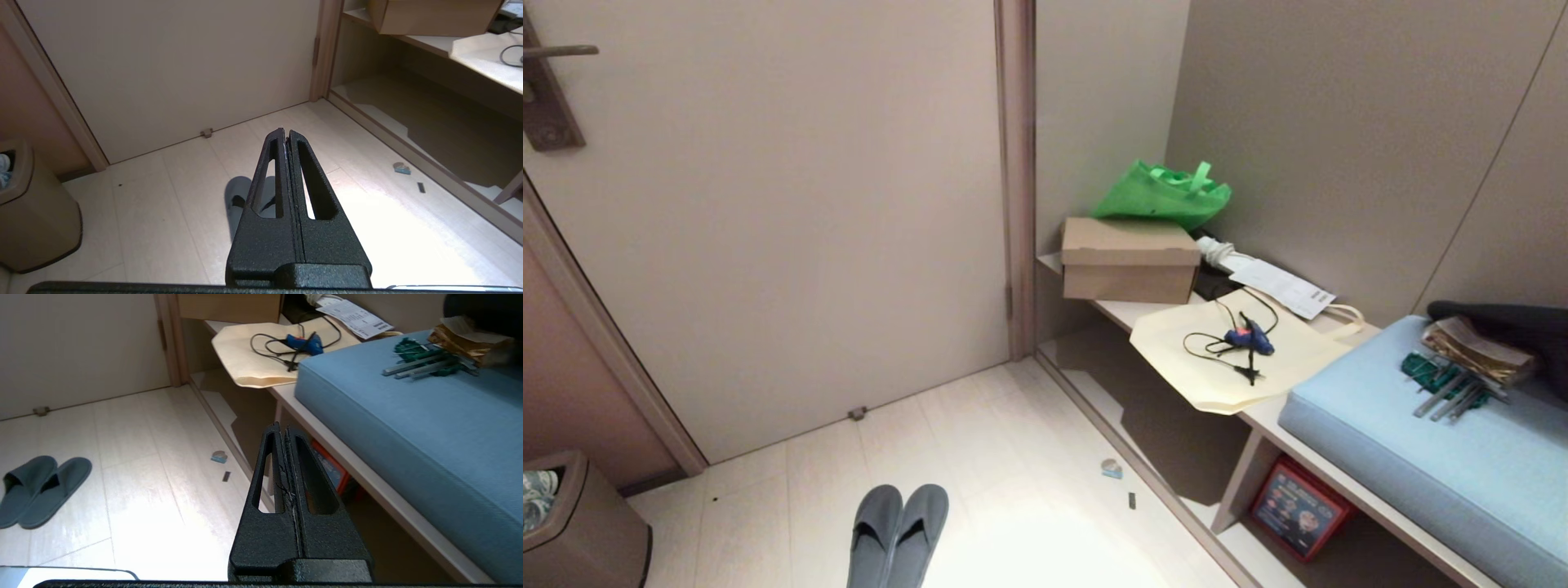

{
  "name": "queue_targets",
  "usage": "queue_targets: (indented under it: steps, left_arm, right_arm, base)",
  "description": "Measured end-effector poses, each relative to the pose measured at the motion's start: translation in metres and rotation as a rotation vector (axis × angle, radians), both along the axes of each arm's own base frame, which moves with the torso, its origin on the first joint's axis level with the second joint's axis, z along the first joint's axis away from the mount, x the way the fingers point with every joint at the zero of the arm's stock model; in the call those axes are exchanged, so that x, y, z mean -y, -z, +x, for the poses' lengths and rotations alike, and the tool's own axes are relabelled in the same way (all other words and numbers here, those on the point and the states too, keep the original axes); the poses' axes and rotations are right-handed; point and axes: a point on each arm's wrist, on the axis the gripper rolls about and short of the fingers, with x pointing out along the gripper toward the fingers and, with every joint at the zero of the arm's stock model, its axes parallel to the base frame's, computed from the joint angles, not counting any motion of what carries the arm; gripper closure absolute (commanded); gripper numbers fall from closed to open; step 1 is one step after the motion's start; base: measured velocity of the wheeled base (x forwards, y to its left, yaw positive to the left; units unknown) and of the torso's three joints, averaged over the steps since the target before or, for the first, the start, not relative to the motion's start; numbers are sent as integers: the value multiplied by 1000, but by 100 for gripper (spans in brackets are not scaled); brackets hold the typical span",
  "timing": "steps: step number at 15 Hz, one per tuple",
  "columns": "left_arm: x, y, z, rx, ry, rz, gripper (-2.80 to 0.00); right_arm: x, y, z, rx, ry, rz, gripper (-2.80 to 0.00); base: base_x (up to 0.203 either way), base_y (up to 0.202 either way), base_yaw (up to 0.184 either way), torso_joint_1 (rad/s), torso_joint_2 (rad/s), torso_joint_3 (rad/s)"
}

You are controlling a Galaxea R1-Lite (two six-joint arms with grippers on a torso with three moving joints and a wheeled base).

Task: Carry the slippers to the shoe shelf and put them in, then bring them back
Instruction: Pick up the slippers on the floor

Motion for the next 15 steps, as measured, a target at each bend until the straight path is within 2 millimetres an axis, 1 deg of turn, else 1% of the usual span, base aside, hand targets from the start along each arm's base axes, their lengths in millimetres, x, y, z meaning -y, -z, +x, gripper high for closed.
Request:
queue_targets:
  steps: [2, 9, 15]
  left_arm:
    - [0, 0, 0, 0, 0, -1, 0]
    - [0, 0, 0, 0, -1, -2, 0]
    - [0, 0, 0, 0, -1, -1, 0]
  right_arm:
    - [0, 0, 0, 1, -1, 1, 0]
    - [0, 0, 0, 1, 0, 1, 0]
    - [0, 0, 0, 0, -1, 1, 0]
  base:
    - [0, -134, -3, 3, -1, 1]
    - [0, 0, 0, 0, 0, 0]
    - [0, 0, 0, 2, 3, -175]
